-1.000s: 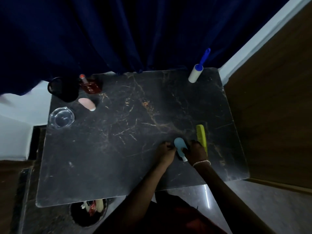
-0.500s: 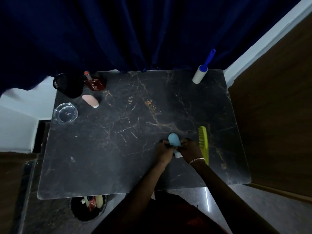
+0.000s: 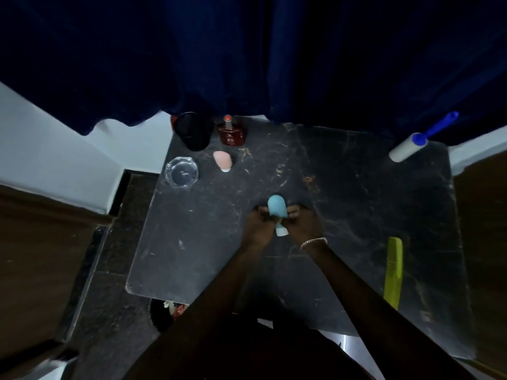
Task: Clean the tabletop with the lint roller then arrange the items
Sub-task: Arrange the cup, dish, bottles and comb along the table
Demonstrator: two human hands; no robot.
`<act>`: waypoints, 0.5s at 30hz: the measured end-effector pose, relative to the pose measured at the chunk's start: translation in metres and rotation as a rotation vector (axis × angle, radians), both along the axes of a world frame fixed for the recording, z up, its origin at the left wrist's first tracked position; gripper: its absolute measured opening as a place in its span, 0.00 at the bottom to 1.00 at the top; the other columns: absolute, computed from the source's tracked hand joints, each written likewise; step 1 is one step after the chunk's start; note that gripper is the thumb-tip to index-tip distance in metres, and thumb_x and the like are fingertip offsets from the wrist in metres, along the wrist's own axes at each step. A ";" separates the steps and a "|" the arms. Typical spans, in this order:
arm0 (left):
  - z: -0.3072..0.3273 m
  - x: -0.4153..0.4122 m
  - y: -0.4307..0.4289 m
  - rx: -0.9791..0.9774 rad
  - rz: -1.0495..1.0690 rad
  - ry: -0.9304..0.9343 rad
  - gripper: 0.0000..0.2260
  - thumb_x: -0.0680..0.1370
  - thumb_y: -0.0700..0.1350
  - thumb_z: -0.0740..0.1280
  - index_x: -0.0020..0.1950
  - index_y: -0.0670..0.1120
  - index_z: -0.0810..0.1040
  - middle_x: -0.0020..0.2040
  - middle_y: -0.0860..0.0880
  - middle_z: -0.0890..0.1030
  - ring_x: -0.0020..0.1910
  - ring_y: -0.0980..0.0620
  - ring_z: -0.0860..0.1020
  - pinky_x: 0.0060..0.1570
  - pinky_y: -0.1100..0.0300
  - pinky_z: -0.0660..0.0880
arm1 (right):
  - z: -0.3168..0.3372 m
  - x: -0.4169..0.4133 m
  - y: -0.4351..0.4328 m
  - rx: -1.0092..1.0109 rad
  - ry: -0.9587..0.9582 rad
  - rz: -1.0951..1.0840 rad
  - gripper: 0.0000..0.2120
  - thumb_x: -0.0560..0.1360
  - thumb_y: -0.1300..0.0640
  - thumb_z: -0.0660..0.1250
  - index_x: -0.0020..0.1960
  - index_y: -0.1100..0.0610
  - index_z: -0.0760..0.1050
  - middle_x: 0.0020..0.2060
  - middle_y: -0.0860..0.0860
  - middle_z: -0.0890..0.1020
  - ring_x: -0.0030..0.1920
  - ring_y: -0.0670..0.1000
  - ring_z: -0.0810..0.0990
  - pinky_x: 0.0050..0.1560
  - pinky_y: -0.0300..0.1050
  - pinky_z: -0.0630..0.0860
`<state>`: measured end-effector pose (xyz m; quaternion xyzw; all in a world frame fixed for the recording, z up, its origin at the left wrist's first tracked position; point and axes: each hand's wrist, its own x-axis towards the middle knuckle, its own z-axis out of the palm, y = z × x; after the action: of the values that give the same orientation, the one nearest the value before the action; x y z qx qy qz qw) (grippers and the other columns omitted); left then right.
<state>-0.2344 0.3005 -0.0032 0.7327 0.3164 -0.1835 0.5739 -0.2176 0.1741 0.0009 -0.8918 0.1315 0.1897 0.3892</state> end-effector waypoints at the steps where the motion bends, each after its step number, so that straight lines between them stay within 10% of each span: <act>1: 0.000 0.005 0.014 0.018 0.015 -0.008 0.10 0.76 0.40 0.74 0.57 0.43 0.80 0.54 0.39 0.86 0.54 0.37 0.85 0.46 0.53 0.80 | 0.000 0.008 0.013 0.033 0.007 -0.004 0.16 0.66 0.53 0.78 0.51 0.56 0.80 0.44 0.51 0.86 0.42 0.49 0.83 0.37 0.38 0.76; 4: 0.001 0.021 0.053 0.061 0.021 -0.051 0.10 0.76 0.40 0.73 0.57 0.42 0.80 0.52 0.40 0.86 0.51 0.38 0.84 0.51 0.51 0.83 | -0.003 0.028 0.052 0.106 0.022 -0.026 0.19 0.64 0.54 0.80 0.51 0.56 0.80 0.42 0.49 0.86 0.43 0.50 0.84 0.44 0.45 0.80; 9: 0.007 0.038 0.106 0.079 0.022 -0.206 0.11 0.75 0.36 0.72 0.53 0.47 0.78 0.45 0.56 0.83 0.44 0.57 0.81 0.43 0.75 0.76 | -0.007 0.058 0.113 0.070 -0.079 0.070 0.17 0.61 0.53 0.82 0.43 0.58 0.80 0.36 0.49 0.80 0.36 0.46 0.76 0.31 0.31 0.65; 15: 0.000 0.049 0.149 0.041 0.018 -0.304 0.08 0.75 0.45 0.70 0.53 0.48 0.79 0.47 0.53 0.84 0.48 0.61 0.83 0.54 0.59 0.80 | -0.021 0.073 0.162 0.113 -0.164 0.063 0.11 0.65 0.56 0.72 0.44 0.61 0.77 0.37 0.52 0.81 0.39 0.49 0.77 0.40 0.42 0.70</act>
<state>-0.1853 0.4496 -0.0027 0.7608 0.2358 -0.0588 0.6018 -0.1448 0.3357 -0.0199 -0.8846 0.0604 0.1354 0.4422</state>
